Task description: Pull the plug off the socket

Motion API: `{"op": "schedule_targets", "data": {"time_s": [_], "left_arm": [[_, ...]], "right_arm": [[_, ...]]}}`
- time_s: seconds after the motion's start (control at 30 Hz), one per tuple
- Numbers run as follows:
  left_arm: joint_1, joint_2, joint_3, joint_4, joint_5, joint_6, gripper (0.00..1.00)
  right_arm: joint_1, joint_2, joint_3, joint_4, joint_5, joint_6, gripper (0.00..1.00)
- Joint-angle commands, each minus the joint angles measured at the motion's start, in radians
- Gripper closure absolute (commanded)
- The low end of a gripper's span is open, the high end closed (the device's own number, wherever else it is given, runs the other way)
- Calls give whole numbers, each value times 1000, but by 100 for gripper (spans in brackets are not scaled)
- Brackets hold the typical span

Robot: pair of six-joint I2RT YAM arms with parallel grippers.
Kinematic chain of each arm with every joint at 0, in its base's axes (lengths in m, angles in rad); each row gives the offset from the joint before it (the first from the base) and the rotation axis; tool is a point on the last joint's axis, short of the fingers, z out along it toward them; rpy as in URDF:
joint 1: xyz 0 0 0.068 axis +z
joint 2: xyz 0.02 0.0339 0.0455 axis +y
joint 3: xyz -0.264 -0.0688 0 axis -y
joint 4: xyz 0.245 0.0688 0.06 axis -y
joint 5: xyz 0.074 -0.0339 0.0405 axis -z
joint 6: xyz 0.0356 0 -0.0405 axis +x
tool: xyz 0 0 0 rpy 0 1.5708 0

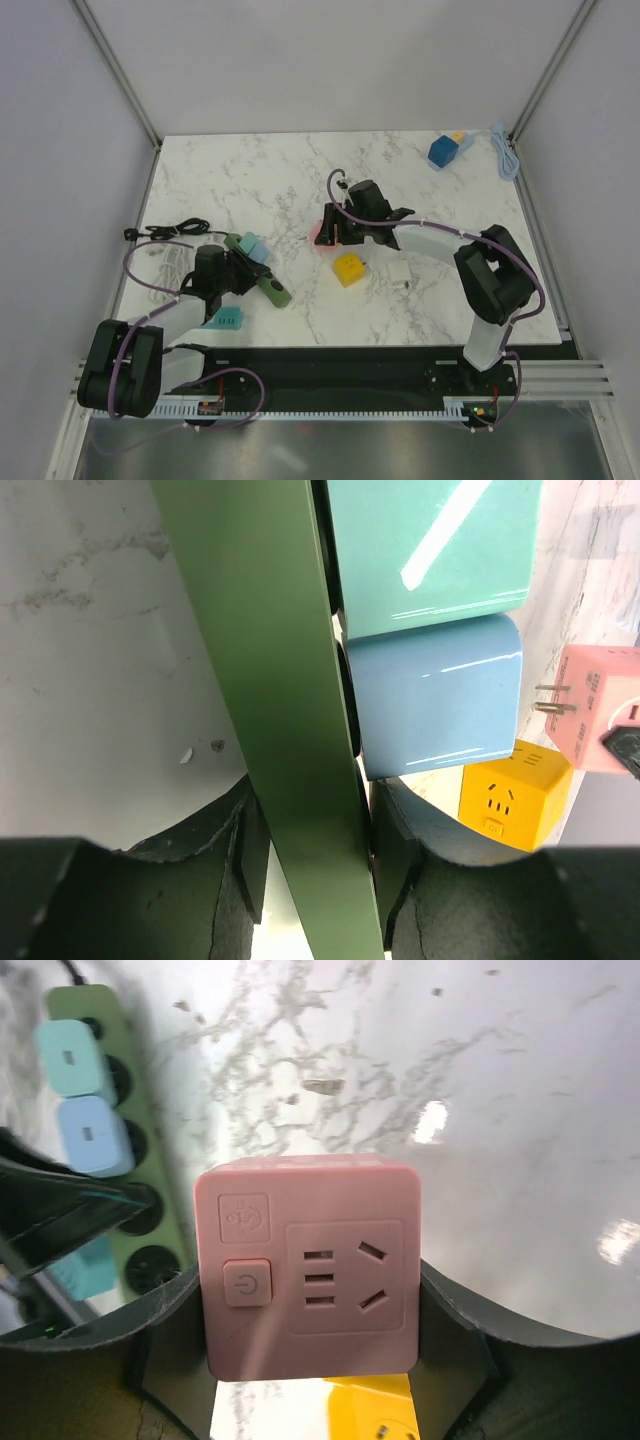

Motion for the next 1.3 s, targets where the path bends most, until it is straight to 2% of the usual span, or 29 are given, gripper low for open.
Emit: {"op": "schedule_targets", "data": {"time_s": [0.0,0.03,0.17,0.3,0.43,0.5,0.53,0.6,0.63,0.7,0.93,1.27], "left_arm": [[-8,-10,-11,8,32,116,98],[-8,-7,-12,12,37,119,98],[-8,6,-20,43,64,120,98],[-8,20,-29,80,103,114,98],[-8,20,-31,84,115,119,98],[-8,13,-34,83,115,120,98],[-8,13,-34,83,115,119,98],[-8,13,-32,83,116,116,98],[-8,13,-31,83,118,117,98],[-8,11,-29,84,121,117,98],[-8,14,-28,81,126,119,98],[-8,16,-28,86,133,120,98]], "right_arm": [[40,-70,40,-78,153,-85,100],[40,-71,44,-132,257,-138,100],[26,-54,47,-203,396,-222,100],[-6,-27,55,-217,386,-255,92],[-12,-14,67,-218,361,-283,65],[-12,-7,81,-218,334,-297,55],[-14,-7,86,-220,324,-301,46],[-12,-13,99,-221,307,-304,37],[-14,-16,104,-218,304,-303,27],[-14,-25,124,-218,301,-292,15],[-11,-56,161,-191,245,-268,2],[70,-80,182,-113,252,-236,2]]}}
